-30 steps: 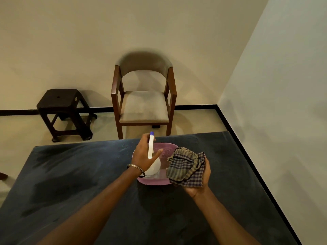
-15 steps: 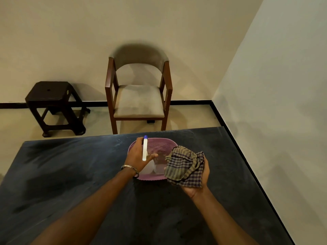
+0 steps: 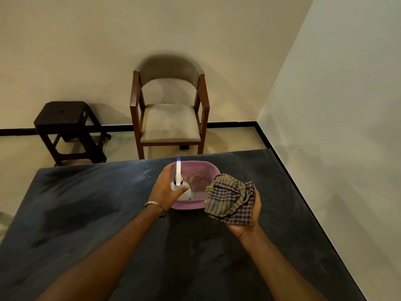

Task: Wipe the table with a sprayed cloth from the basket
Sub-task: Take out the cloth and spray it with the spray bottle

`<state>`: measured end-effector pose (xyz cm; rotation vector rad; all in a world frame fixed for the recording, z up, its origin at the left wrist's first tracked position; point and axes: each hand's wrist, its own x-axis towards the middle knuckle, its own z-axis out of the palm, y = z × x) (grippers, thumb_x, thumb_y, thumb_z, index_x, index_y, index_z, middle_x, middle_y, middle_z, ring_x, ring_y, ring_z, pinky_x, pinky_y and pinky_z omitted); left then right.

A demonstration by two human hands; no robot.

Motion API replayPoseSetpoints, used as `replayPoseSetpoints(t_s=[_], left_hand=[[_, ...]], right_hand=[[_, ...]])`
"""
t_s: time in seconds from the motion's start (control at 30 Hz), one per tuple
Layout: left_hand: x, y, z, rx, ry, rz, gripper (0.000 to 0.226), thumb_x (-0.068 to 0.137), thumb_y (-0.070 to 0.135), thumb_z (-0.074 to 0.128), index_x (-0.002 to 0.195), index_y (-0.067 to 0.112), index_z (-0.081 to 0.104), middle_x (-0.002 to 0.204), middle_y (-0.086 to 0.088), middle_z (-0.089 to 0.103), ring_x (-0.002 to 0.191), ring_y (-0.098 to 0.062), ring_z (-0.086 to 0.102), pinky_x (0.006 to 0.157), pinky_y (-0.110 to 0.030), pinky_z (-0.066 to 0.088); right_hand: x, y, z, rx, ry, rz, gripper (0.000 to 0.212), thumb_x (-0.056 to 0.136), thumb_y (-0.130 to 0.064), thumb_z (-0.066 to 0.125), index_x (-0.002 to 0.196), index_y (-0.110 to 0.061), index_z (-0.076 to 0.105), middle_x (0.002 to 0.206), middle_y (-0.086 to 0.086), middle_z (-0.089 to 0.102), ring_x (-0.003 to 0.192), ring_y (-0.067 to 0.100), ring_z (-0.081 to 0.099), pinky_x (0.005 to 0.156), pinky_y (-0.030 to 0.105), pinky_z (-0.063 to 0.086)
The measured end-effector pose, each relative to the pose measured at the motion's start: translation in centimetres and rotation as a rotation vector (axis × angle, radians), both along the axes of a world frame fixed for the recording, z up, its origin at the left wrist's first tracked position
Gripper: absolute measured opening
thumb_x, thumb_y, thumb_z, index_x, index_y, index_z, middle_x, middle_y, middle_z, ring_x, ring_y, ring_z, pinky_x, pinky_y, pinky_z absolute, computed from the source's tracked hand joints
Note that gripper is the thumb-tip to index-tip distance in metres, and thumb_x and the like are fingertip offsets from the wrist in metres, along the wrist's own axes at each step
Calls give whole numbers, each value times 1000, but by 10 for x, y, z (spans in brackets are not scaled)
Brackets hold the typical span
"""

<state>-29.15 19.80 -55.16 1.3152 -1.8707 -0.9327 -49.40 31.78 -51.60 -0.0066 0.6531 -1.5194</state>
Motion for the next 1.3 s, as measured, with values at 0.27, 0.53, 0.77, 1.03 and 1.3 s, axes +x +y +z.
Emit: replayPoseSetpoints(t_s=[0.27, 0.53, 0.77, 1.03, 1.3], left_hand=[[28, 58, -3, -36, -92, 41, 83, 77, 41, 76, 143, 18, 32, 144, -7, 41, 130, -25, 43, 106, -50, 43], [54, 125, -7, -101, -298, 39, 88, 82, 53, 66, 149, 12, 25, 155, -9, 31, 145, -27, 26, 119, -44, 17], [76, 201, -8, -81, -340, 32, 86, 84, 54, 63, 150, 13, 24, 156, -8, 29, 145, -26, 25, 120, -46, 18], [124, 264, 0, -101, -320, 95, 81, 86, 47, 65, 149, 12, 27, 157, -9, 28, 147, -25, 20, 120, -45, 13], [200, 286, -2, -91, -321, 126, 83, 84, 47, 67, 148, 11, 28, 154, -10, 31, 145, -27, 25, 120, -47, 16]], right_hand=[[14, 37, 11, -30, -19, 19, 65, 80, -60, 52, 115, -10, 76, 136, 19, 61, 125, 41, 57, 96, 68, 40], [36, 91, 21, -31, -29, 90, 77, 84, -63, 43, 143, -14, 53, 140, 21, 57, 122, 45, 57, 85, 71, 49], [64, 158, 23, -9, -32, 93, 82, 73, -61, 54, 140, -13, 56, 134, 22, 61, 115, 46, 62, 75, 66, 55], [103, 215, 21, -12, -4, 170, 80, 78, -63, 45, 138, -13, 58, 136, 21, 60, 122, 45, 56, 88, 71, 47], [162, 232, 22, -36, 19, 221, 78, 91, -65, 35, 143, -10, 53, 148, 22, 48, 129, 48, 48, 94, 73, 38]])
